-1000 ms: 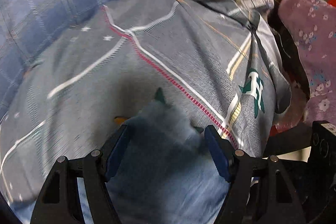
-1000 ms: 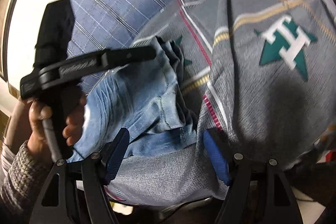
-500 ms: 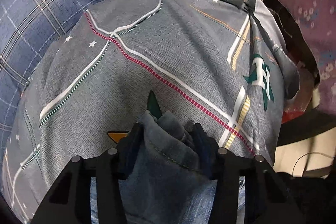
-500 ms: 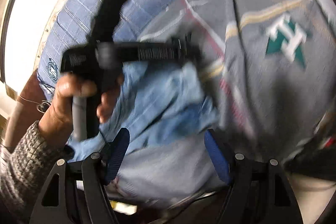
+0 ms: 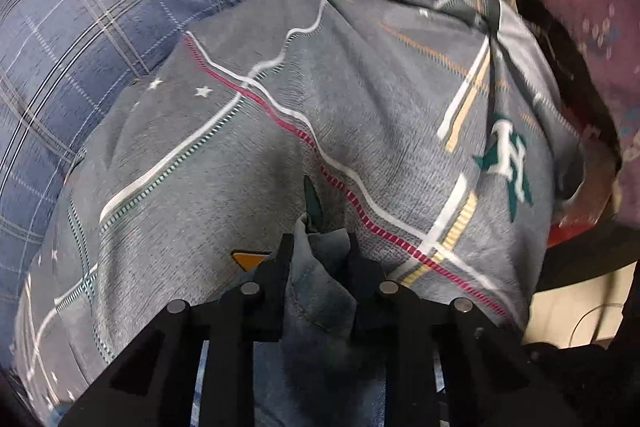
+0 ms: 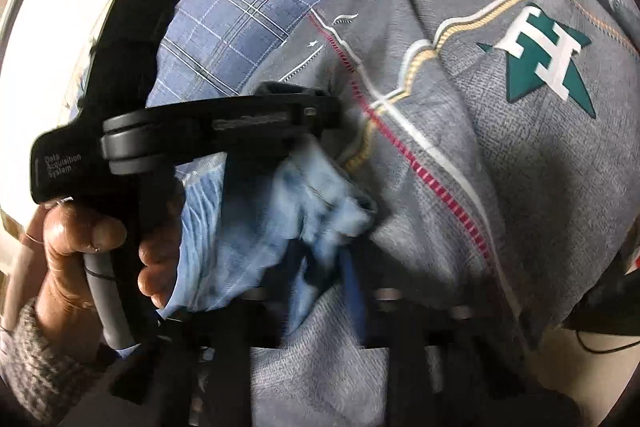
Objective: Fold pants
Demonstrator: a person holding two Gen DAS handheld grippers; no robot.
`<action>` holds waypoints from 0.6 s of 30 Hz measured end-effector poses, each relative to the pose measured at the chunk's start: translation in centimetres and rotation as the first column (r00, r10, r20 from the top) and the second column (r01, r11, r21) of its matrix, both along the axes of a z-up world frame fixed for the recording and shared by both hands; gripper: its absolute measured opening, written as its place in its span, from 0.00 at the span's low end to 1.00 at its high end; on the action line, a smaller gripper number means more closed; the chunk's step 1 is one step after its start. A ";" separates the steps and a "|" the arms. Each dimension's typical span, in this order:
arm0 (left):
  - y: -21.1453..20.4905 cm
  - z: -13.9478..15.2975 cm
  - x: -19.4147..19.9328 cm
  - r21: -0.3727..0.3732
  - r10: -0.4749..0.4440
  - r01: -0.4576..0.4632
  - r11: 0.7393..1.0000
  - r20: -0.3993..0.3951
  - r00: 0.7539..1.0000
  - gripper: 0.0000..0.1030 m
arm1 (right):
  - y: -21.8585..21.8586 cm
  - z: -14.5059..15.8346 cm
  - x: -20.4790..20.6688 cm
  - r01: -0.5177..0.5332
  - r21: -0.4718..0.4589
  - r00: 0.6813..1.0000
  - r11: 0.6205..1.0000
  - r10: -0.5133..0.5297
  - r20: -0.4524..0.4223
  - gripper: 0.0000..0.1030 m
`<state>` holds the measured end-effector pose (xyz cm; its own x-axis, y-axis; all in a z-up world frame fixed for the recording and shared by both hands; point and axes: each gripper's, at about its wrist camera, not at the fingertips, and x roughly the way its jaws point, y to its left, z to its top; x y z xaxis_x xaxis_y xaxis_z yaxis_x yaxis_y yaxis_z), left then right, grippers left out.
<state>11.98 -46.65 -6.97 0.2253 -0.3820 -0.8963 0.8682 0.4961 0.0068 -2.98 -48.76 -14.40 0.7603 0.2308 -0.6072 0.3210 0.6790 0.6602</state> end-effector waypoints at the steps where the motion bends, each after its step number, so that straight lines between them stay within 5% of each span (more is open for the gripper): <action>1: 0.4 0.3 0.0 -0.015 0.010 -0.010 1.000 -0.004 1.000 0.22 | 0.2 0.4 0.0 -0.005 -0.007 1.000 1.000 0.005 0.006 0.13; 12: 4.5 4.2 1.0 -0.194 0.091 -0.115 0.974 -0.127 0.988 0.22 | 2.0 5.1 -2.8 -0.064 -0.143 0.993 0.988 0.077 0.089 0.12; 18: 5.6 4.9 1.4 -0.226 0.112 -0.149 0.963 -0.168 0.979 0.21 | 3.2 6.3 -4.2 -0.061 -0.236 0.994 0.970 0.081 0.073 0.11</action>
<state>13.36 -41.01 -2.09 0.1549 -0.5633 -0.8116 0.7773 0.5766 -0.2518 -7.14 -45.53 -8.12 0.7963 0.1456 -0.5871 0.2180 0.8363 0.5031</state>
